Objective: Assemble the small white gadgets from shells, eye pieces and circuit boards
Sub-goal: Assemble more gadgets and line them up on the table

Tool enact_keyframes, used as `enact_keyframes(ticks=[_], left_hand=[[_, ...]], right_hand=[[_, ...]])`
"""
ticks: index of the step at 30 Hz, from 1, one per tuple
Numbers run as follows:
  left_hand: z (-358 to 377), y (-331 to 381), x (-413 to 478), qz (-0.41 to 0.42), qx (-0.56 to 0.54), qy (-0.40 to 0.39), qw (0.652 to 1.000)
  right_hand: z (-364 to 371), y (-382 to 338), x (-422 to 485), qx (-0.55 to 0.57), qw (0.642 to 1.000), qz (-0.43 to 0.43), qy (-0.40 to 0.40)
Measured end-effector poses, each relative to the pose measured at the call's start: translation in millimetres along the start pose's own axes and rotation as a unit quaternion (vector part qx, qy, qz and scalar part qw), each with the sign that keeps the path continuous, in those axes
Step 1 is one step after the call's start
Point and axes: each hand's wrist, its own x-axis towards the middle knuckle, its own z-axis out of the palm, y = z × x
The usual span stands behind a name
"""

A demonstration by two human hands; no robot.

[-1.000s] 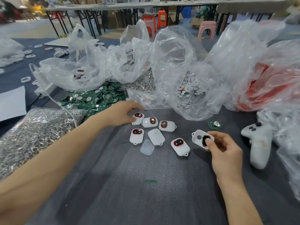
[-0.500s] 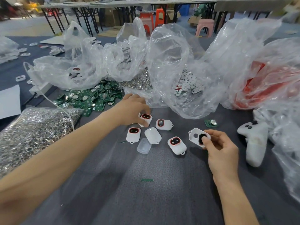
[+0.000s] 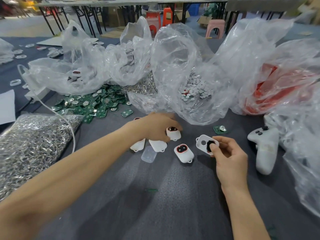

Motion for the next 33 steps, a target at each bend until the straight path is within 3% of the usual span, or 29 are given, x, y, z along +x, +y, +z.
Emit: enact_keyframes(ticks=[2, 4, 6, 10, 12, 19, 22, 27, 29, 33], left_hand=[[-9.2, -4.4, -8.2, 0.013, -0.055, -0.035, 0.998], [-18.9, -8.4, -17.6, -0.002, -0.090, -0.006, 0.996], [-23.1, -10.3, -30.3, -0.006, -0.043, 0.044, 0.998], [-8.4, -0.4, -55.2, 0.020, 0.074, -0.051, 0.996], [-1.4, 4.4, -57.5, 0.032, 0.085, -0.052, 0.994], [-13.6, 5.8, -56.7, 0.023, -0.078, -0.012, 0.997], [-19.1, 14.2, -53.8, 0.044, -0.150, -0.079, 0.985], [-12.8, 20.7, -45.8, -0.003, -0.201, -0.183, 0.962], [-13.9, 18.8, -44.9, -0.009, -0.192, -0.161, 0.968], [-16.7, 9.9, -53.3, -0.024, -0.171, -0.016, 0.985]], right_hand=[[-0.2, 0.1, 0.4, 0.001, 1.000, 0.001, -0.001], [-0.4, 0.4, 1.1, 0.002, 1.000, 0.000, 0.000], [-0.2, 0.4, 1.3, 0.001, 1.000, -0.001, 0.000], [0.8, 0.8, 1.2, -0.007, 1.000, -0.001, 0.000], [0.8, 0.8, 0.8, -0.009, 1.000, 0.000, -0.001], [1.3, -1.0, 1.4, -0.021, 1.000, -0.003, 0.002], [1.2, -0.9, 0.4, -0.031, 1.000, -0.007, 0.001], [0.0, -1.3, 0.5, -0.035, 0.999, -0.005, 0.000], [0.2, -1.1, 0.0, -0.029, 1.000, -0.004, 0.000], [0.8, 0.3, 0.7, -0.024, 1.000, -0.004, 0.002]])
